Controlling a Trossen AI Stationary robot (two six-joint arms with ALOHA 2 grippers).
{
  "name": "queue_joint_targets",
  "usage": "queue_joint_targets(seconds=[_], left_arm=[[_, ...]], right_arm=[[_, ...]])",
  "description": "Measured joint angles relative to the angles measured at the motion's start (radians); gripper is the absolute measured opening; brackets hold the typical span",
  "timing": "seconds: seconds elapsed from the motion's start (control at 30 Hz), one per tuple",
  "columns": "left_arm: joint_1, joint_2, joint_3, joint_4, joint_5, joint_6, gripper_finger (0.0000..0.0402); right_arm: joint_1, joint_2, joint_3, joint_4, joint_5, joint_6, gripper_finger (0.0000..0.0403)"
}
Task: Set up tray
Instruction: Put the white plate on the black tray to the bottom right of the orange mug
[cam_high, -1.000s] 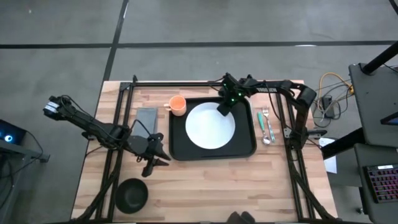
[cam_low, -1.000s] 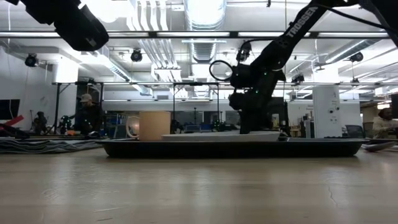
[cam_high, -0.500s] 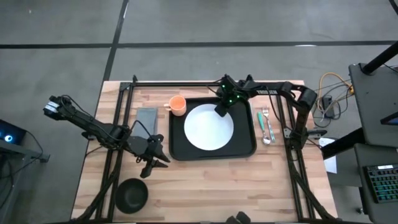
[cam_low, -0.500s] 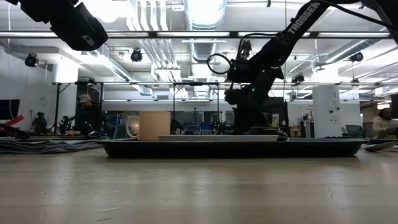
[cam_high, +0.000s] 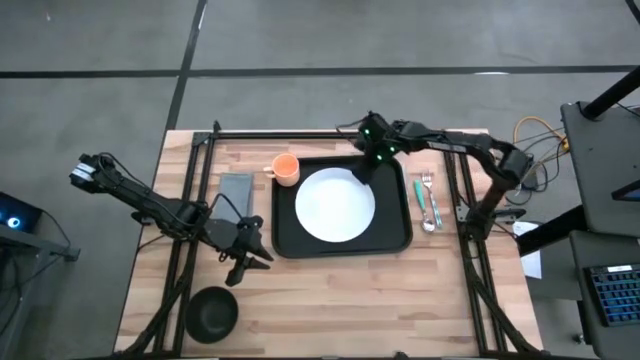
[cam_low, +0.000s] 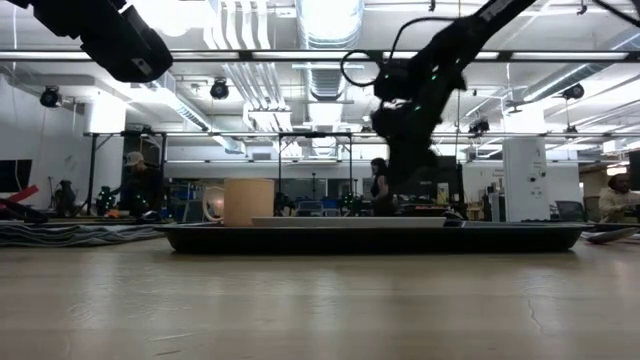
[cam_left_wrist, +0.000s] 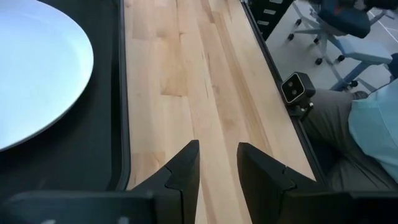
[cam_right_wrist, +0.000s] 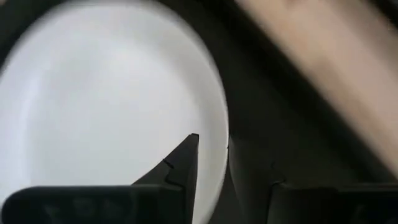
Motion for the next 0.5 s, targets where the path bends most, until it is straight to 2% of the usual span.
queue_joint_targets(seconds=[0.1, 0.17, 0.33, 0.5], left_arm=[[0.000, 0.000, -0.001, 0.000, 0.000, 0.000, 0.0089], [0.000, 0.000, -0.002, 0.000, 0.000, 0.000, 0.0089], [0.000, 0.000, -0.002, 0.003, 0.000, 0.000, 0.0089], [0.000, 0.000, -0.002, 0.008, 0.000, 0.000, 0.0089]], right_arm=[[0.052, -0.075, -0.049, -0.145, 0.032, -0.020, 0.0078], [0.090, -0.128, -0.103, -0.163, 0.033, -0.010, 0.0079], [0.164, -0.209, -0.249, -0.048, 0.037, 0.041, 0.0086], [0.174, -0.208, -0.339, 0.020, 0.034, 0.061, 0.0082]])
